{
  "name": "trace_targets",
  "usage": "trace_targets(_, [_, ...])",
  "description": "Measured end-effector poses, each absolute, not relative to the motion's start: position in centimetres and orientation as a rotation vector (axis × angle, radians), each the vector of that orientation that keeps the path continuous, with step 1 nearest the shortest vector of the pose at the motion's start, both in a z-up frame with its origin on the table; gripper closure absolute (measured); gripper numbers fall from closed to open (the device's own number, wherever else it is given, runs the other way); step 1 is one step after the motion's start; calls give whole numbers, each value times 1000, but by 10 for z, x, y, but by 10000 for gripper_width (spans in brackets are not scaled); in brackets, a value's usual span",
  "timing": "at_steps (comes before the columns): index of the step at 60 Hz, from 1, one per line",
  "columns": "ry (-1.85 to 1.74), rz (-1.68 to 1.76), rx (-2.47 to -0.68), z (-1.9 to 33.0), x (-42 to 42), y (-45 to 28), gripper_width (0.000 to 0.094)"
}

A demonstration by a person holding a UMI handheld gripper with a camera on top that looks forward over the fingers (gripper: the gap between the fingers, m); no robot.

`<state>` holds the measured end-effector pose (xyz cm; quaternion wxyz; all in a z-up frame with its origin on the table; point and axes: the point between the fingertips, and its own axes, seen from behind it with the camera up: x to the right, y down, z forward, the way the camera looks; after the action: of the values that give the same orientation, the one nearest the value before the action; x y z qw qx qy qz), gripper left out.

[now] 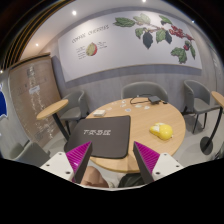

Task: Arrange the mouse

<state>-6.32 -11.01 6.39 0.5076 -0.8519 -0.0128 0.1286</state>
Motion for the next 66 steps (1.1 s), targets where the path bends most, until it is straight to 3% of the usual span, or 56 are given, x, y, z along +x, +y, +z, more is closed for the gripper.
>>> trace_targets(18, [18, -146, -2091, 11, 109, -57, 89])
trace_targets(24, [13, -124, -2144, -14, 126, -39, 87])
trace_targets(33, [7, -21, -2124, -16, 132, 1, 108])
trace_targets(39, [42, -36, -2101, -17, 154, 31, 167])
trace_targets(42, [44, -43, -2081, -17, 161, 43, 322])
trace_targets(44, [62, -52, -2064, -17, 168, 50, 367])
trace_targets(53, [109, -30, -2028, -14, 172, 52, 553])
trace_targets(58, [135, -29, -2047, -10, 173, 48, 577])
trace_targets(61, [171, -14, -2035, 8, 166, 42, 577])
trace_targets(66, [172, 19, -1924, 73, 121, 38, 577])
